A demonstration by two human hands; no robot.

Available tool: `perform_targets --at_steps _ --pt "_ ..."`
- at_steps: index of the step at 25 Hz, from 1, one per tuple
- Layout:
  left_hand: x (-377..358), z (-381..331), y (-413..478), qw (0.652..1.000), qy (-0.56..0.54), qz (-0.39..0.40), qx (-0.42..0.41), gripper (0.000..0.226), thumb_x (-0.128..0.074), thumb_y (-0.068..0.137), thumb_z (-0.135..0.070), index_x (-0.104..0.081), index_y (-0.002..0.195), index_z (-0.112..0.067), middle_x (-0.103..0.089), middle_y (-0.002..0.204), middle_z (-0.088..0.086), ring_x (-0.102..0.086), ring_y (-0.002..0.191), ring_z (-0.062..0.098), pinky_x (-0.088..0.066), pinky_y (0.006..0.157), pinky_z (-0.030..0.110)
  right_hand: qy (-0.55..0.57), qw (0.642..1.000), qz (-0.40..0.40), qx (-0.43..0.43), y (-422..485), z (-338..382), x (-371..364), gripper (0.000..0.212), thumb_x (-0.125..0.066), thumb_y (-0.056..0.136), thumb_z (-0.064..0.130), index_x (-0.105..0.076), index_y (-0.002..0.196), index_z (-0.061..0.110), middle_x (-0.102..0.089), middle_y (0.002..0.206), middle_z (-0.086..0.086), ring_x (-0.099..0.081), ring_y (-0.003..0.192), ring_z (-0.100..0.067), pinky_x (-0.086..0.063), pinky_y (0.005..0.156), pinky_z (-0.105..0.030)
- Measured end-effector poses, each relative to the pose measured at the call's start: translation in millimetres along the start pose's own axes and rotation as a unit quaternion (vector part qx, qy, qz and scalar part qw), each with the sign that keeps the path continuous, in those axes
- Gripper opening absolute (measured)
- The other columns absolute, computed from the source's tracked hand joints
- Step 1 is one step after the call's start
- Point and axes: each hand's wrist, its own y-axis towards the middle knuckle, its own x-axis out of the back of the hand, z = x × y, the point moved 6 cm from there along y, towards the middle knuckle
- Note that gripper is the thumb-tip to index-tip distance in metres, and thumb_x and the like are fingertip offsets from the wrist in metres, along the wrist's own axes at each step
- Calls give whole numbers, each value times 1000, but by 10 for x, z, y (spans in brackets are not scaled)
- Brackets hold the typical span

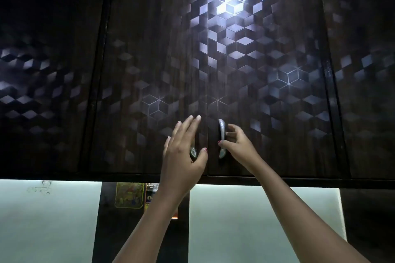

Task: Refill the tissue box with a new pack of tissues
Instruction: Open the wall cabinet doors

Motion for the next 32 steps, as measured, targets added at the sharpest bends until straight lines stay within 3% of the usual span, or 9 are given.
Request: perform_targets --at_steps 4,8,11,16,19,21,23,28,32 --pt "10 140 -74 999 -10 12 32 66 -45 78 -32 -18 136 -44 -18 140 -26 -8 141 6 -12 118 50 83 996 6 -37 60 -94 -185 72 -58 82 7 -18 141 14 -59 98 -10 -53 91 -16 -42 82 -28" --pt "-4 116 -163 998 -31 19 50 66 -45 77 -32 -22 137 -40 -22 140 -25 -12 142 9 -18 116 55 64 997 -18 -36 17 -20 -222 68 -57 83 8 -20 140 17 -46 73 -1 -49 74 -13 -43 73 -28" --pt "-77 6 -226 994 -90 22 54 62 -50 81 -28 -23 134 -45 -26 142 -23 -23 140 9 -26 115 50 72 995 -64 18 -293 158 -101 63 -57 83 7 -27 137 17 -43 71 2 -47 67 -10 -43 64 -22" --pt "-397 -561 -233 966 -248 58 52 55 -52 89 -20 -31 137 -36 -35 143 -15 -29 121 -14 -29 100 12 30 971 -213 108 -1236 622 662 69 -73 72 21 -39 132 20 -53 82 5 -55 72 -2 -51 66 -16" --pt "-731 -1187 -234 958 -266 97 -40 60 -53 81 -23 -33 137 -30 -38 140 -15 -34 131 0 -35 111 32 -44 927 -356 107 -1741 735 1251 77 -77 66 27 -40 133 22 -48 105 11 -53 100 -6 -47 80 -13" --pt "-964 -1592 -280 947 -286 124 -81 63 -53 78 -25 -32 138 -31 -38 146 -10 -32 135 3 -32 113 40 -56 914 -391 90 -1970 710 1671 76 -77 60 34 -45 129 23 -49 116 7 -53 112 -14 -48 91 -27" --pt "-1188 -1973 -354 932 -314 148 -102 64 -53 78 -27 -29 138 -35 -35 148 -10 -29 136 2 -29 114 44 -67 913 -390 97 -2173 715 2095 69 -75 60 36 -51 123 23 -61 118 1 -60 108 -15 -52 92 -36" --pt "-1848 -2626 -478 900 -369 196 -122 66 -56 81 -28 -25 139 -37 -29 151 -11 -25 129 -6 -30 115 37 -158 907 -380 86 -2461 658 2930 23 -63 70 28 -62 93 29 -70 78 20 -66 77 0 -54 69 -21" --pt "-2262 -2961 -525 905 -348 198 -145 68 -56 81 -29 -23 139 -39 -27 151 -13 -21 125 -9 -31 113 43 -176 891 -412 66 -2527 391 3560 14 -62 81 20 -61 91 29 -67 90 4 -63 83 -13 -53 79 -36"
